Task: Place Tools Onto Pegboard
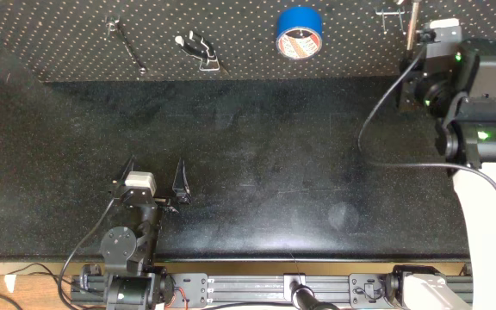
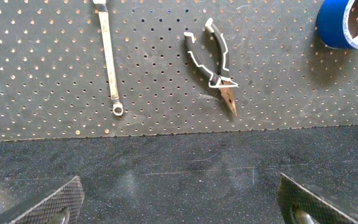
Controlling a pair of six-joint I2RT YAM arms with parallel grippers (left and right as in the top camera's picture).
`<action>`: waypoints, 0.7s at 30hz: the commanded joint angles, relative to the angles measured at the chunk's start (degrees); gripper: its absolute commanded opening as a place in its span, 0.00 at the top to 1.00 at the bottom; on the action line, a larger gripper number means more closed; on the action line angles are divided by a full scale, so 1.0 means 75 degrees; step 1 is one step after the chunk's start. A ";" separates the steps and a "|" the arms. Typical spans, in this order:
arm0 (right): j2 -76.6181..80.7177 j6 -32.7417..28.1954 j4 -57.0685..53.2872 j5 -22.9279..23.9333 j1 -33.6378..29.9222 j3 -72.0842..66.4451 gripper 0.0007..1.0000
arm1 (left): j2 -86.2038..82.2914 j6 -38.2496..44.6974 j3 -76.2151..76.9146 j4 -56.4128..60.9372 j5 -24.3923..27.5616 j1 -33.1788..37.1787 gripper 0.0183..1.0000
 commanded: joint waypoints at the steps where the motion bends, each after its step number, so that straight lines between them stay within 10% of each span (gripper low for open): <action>1: 0.0224 0.0087 0.0032 0.0009 0.0178 0.0047 0.93 | -0.0061 0.0044 -0.0017 -0.0052 0.0023 0.0009 0.00; 11: 0.1139 0.0087 -0.0207 0.0006 0.0227 0.0044 0.92 | -0.0061 0.0044 -0.0017 -0.0052 0.0023 0.0009 0.00; 16: 0.1131 0.0087 -0.0341 0.0003 0.0227 0.0044 0.02 | -0.0061 0.0044 -0.0017 -0.0052 0.0023 0.0009 0.00; 21: 0.0501 -0.0105 -0.0254 0.0009 0.0227 -0.0548 0.02 | -0.0061 0.0044 -0.0017 -0.0052 0.0023 0.0009 0.00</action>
